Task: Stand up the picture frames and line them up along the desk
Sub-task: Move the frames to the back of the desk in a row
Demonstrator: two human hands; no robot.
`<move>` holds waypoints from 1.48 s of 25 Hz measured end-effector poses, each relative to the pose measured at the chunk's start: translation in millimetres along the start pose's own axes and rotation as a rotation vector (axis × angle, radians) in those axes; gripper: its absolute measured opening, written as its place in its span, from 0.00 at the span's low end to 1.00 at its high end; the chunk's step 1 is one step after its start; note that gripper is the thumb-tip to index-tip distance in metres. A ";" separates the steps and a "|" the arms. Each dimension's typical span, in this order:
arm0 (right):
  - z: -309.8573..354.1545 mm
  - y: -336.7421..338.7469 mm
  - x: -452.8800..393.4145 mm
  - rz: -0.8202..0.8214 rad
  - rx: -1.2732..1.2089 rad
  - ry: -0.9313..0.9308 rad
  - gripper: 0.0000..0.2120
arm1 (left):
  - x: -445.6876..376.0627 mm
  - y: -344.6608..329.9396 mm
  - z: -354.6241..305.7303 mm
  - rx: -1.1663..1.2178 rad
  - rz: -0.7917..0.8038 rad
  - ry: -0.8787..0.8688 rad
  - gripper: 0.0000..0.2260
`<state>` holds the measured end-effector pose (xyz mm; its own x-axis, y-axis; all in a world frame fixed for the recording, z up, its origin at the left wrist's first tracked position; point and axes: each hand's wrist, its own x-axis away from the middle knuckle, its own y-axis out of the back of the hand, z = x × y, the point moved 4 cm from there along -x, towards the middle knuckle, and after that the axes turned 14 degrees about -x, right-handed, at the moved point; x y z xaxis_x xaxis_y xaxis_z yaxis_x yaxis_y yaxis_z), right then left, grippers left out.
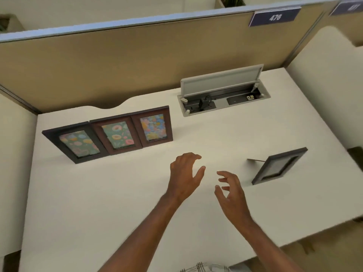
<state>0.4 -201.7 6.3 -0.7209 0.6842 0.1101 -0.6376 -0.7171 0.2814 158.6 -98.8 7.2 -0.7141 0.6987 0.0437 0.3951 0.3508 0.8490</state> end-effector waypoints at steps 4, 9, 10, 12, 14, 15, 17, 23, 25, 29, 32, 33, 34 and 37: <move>-55.8 78.3 39.6 -0.261 -0.206 -0.372 0.14 | 6.9 -59.8 -69.6 0.167 0.335 -0.040 0.23; -88.7 204.7 32.7 -0.603 -0.432 -0.583 0.16 | -0.1 -121.4 -156.0 0.449 0.613 0.094 0.31; -88.1 226.3 19.7 -0.600 -0.448 -0.567 0.20 | -3.6 -130.9 -166.5 0.500 0.630 0.126 0.34; -86.3 259.2 -9.6 -0.513 -0.441 -0.551 0.27 | -11.4 -144.9 -181.5 0.609 0.632 0.185 0.38; -84.0 278.3 -39.8 -0.348 -0.361 -0.556 0.31 | -21.1 -154.4 -191.7 0.721 0.625 0.226 0.39; -81.9 284.1 -53.6 -0.252 -0.323 -0.558 0.31 | -26.1 -157.3 -198.6 0.766 0.614 0.240 0.36; -77.3 284.4 -74.6 -0.076 -0.269 -0.569 0.28 | -34.2 -161.1 -206.4 0.818 0.586 0.269 0.29; -74.8 276.1 -96.7 0.137 -0.179 -0.606 0.21 | -39.6 -159.4 -214.1 0.832 0.607 0.311 0.23; -73.6 269.4 -104.3 0.170 -0.164 -0.634 0.19 | -40.6 -150.3 -208.9 0.831 0.603 0.309 0.18; -60.2 237.3 -129.8 0.195 -0.148 -0.619 0.17 | -50.2 -119.7 -180.9 0.799 0.515 0.318 0.21; -39.5 191.5 -148.7 0.324 -0.131 -0.574 0.18 | -57.4 -91.5 -141.3 0.830 0.411 0.338 0.26; -33.0 176.2 -155.1 0.352 -0.144 -0.561 0.19 | -59.1 -81.4 -129.5 0.848 0.386 0.345 0.24; -26.8 157.9 -163.7 0.370 -0.169 -0.550 0.20 | -62.1 -70.4 -115.2 0.870 0.365 0.355 0.22; -13.7 112.2 -185.1 0.356 -0.233 -0.545 0.22 | -74.7 -41.1 -81.9 0.903 0.277 0.390 0.18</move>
<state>58.6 -410.6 4.4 -0.6966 0.3274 0.6384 -0.4733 -0.8784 -0.0659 148.4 -216.4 12.2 -0.6061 0.6314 0.4837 0.7478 0.6596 0.0759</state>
